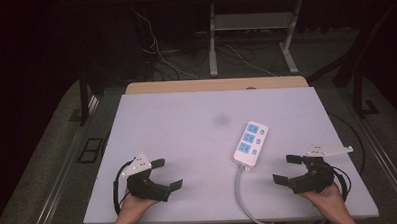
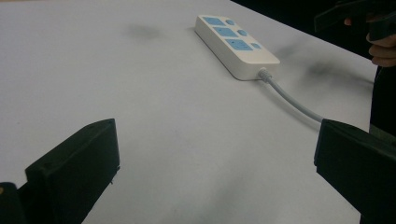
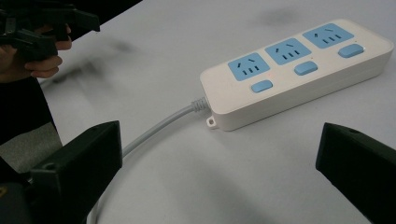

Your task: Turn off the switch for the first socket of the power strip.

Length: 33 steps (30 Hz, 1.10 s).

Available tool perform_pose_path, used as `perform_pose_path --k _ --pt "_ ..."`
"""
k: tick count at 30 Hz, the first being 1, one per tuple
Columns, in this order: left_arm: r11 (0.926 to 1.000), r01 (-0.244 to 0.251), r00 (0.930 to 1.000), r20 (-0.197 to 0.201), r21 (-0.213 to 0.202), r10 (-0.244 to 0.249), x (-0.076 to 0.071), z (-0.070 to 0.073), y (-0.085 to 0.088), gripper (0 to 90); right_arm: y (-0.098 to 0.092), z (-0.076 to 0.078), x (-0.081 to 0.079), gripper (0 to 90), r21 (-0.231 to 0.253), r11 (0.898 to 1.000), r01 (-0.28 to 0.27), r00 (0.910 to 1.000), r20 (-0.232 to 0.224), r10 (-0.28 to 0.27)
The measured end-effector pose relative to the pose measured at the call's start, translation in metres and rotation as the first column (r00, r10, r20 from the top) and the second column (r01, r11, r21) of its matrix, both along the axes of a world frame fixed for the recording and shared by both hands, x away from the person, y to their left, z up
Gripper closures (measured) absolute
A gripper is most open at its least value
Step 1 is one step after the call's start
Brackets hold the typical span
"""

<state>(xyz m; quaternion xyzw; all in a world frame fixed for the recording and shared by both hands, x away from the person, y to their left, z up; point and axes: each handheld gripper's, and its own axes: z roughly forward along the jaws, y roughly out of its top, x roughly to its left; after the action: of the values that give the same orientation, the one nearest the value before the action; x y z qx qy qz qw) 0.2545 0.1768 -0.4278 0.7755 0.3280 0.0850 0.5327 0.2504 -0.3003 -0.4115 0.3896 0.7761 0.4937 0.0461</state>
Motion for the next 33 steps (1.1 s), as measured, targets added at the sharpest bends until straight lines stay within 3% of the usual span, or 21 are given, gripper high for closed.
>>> perform_pose_path --k 13,22,33 --pt "1.0 -0.003 1.0 -0.002 0.0 0.003 -0.001 0.0 0.001 0.0 0.003 0.012 0.007 0.2 -0.033 0.999 -0.028 0.9994 -0.022 0.027" --pt "1.0 -0.003 1.0 -0.004 0.003 0.003 -0.001 -0.001 0.001 0.0 0.007 0.028 0.019 0.2 -0.08 0.995 -0.063 0.9976 -0.031 0.061" --pt "1.0 0.005 1.0 -0.008 0.002 -0.005 -0.001 -0.001 0.0 0.0 0.009 0.038 0.037 0.2 -0.098 0.991 -0.087 0.9949 -0.06 0.081"
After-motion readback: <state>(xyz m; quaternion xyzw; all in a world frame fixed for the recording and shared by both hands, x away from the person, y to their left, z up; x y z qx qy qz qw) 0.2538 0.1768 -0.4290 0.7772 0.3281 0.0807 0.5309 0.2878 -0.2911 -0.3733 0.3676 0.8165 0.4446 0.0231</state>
